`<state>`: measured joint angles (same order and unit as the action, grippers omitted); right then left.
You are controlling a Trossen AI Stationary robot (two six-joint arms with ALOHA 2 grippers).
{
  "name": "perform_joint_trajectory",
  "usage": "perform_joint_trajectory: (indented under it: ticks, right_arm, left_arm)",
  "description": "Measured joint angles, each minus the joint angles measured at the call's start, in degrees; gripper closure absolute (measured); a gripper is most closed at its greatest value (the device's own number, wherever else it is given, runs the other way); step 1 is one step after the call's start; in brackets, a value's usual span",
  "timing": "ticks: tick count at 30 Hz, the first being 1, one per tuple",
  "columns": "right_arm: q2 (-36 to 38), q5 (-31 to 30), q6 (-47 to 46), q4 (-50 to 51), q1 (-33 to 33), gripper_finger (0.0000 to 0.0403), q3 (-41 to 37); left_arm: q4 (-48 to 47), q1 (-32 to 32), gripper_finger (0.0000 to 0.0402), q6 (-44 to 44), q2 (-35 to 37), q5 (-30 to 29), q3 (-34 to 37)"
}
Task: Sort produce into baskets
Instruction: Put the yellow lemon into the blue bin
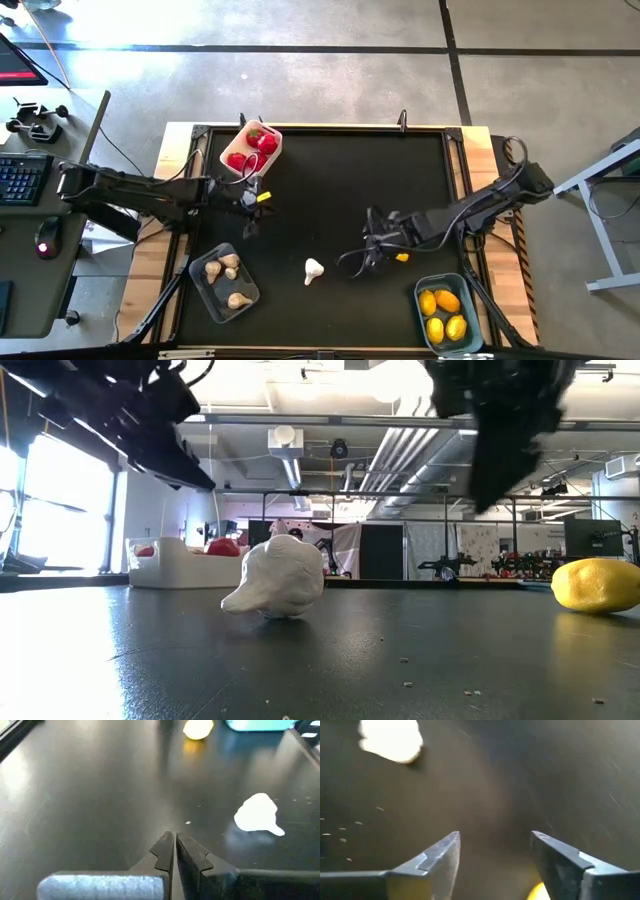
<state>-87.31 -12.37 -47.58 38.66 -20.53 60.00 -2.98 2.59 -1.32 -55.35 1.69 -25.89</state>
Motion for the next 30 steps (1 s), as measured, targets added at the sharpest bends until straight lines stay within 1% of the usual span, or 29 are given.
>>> perform_joint_trajectory:
  ticks: [2,4,6,8,10,12,19,21,27,30]
  right_arm:
    - [0.0,-0.7,-8.2,9.9,-1.3,0.0156,3.0]
    - [0.0,-0.7,-16.2,17.7,-2.1,0.0147,4.8]
    - [0.1,0.7,-21.9,21.3,-2.4,0.0143,4.9]
    - [0.1,3.3,-25.3,22.9,-2.3,0.0142,4.0]
    - [-0.2,5.8,-27.1,22.5,-2.0,0.0141,2.7]
    - [-0.6,6.9,-27.6,22.0,-1.8,0.0141,1.3]
    - [-0.9,7.1,-31.5,22.6,0.0,0.0141,-2.3]
    - [-0.9,8.5,-31.3,21.0,0.6,0.0141,-3.6]
    - [-0.9,12.2,-28.9,11.6,1.4,0.0141,-7.5]
    - [-1.0,12.2,-28.9,11.4,1.4,0.0148,-8.4]
  left_arm:
    - [2.2,-1.3,0.0395,0.1,-0.8,0.0,0.0]
    - [4.7,-2.3,0.0395,0.1,-1.7,0.0,0.0]
    - [6.5,-3.2,0.0395,0.1,-2.8,0.0,0.0]
    - [7.8,-4.0,0.0395,0.1,-3.9,0.0,0.0]
    - [9.1,-4.6,0.0395,0.1,-5.1,0.0,0.0]
    - [9.4,-5.2,0.0395,0.1,-6.0,-0.2,0.0]
    - [10.1,-6.9,0.0395,0.0,-8.4,-0.9,0.0]
    - [10.4,-7.1,0.0395,0.0,-8.7,-0.9,0.0]
    - [10.7,-7.3,0.0395,-0.5,-8.9,-1.1,0.0]
    - [10.7,-7.3,0.0395,-0.6,-8.8,-1.1,0.0]
